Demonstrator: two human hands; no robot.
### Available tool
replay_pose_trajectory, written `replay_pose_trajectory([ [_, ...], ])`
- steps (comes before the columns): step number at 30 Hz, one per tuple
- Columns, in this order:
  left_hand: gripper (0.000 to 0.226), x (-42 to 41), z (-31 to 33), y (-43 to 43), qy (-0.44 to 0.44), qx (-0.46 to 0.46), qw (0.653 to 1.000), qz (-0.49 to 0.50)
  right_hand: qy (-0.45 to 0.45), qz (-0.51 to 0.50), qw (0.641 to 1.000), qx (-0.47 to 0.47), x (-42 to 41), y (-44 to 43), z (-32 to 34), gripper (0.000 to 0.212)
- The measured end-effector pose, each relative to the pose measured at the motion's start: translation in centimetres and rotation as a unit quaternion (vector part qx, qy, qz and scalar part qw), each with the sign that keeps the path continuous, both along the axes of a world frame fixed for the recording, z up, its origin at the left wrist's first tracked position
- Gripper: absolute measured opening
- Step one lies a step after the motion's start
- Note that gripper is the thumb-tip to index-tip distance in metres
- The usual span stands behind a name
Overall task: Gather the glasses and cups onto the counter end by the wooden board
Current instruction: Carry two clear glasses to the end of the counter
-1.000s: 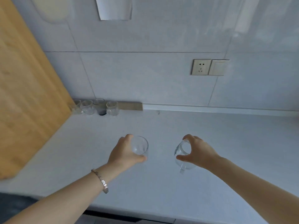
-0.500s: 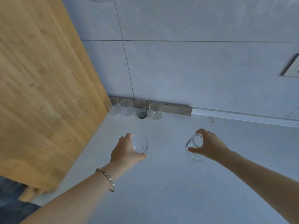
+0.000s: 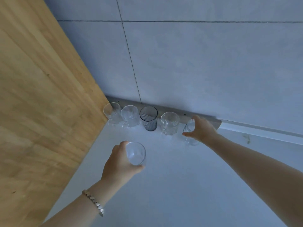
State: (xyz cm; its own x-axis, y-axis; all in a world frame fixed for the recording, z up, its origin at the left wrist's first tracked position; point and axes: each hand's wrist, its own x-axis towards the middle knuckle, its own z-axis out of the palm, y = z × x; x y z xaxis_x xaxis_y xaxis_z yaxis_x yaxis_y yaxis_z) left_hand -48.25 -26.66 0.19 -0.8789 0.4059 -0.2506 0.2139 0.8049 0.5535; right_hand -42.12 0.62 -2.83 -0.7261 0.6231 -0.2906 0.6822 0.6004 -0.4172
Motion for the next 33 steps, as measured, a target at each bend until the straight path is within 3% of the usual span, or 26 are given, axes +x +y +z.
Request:
replay_pose_trajectory([
  [6,0.074,-2.3,-1.5,-0.9,-0.027,0.013,0.999,-0.015,-0.003,-0.044,0.999,0.001,-1.8,0.6,-0.6,0.080],
  [12,0.073,-6.1,-2.6,-3.1,-0.048,0.020,0.998,-0.023,0.007,-0.070,0.997,0.002,0.6,-1.8,0.5,0.109],
  [16,0.079,-10.5,-3.4,-4.3,-0.049,0.016,0.999,0.018,-0.024,-0.092,0.995,0.041,3.0,-5.6,2.5,0.081],
  [21,0.071,-15.4,-3.4,-5.2,-0.018,0.022,0.999,0.038,-0.101,-0.070,0.992,0.005,5.0,-10.7,3.3,0.041],
  [33,0.067,-16.2,-6.2,-6.5,0.006,0.018,1.000,0.005,-0.123,-0.081,0.989,-0.019,5.8,-17.5,2.0,0.029],
])
